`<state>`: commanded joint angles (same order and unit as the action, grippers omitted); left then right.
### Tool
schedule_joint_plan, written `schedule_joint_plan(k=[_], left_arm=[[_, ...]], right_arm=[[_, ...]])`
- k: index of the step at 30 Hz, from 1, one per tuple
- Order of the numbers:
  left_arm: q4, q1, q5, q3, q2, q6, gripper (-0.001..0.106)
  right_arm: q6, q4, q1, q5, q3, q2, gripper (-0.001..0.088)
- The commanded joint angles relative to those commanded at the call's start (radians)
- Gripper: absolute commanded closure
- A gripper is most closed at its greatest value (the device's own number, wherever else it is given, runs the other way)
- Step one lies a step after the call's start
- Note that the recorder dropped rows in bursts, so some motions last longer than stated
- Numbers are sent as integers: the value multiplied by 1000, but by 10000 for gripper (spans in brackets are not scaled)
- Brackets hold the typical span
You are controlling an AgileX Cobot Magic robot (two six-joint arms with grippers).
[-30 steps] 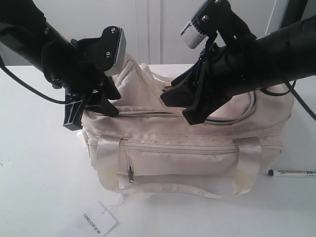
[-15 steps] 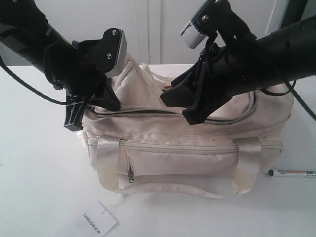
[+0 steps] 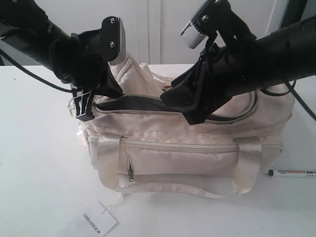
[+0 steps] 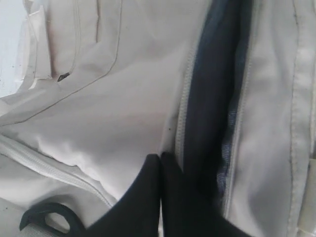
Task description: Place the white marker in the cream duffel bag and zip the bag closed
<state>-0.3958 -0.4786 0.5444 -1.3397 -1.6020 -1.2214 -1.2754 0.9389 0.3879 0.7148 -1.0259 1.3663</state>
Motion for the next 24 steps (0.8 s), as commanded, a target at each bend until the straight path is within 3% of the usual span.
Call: schedule_joint_plan(k=[14, 19, 24], left_arm=[[-79, 0, -82, 0, 0, 134, 1053], [-132, 0, -82, 0, 0, 134, 1053], [-216, 0, -78, 0, 6, 134, 1053]], right_arm=[[-12, 6, 0, 101, 0, 7, 484], [-82, 29, 0, 99, 0, 26, 484], [-221, 150, 0, 94, 0, 48, 484]])
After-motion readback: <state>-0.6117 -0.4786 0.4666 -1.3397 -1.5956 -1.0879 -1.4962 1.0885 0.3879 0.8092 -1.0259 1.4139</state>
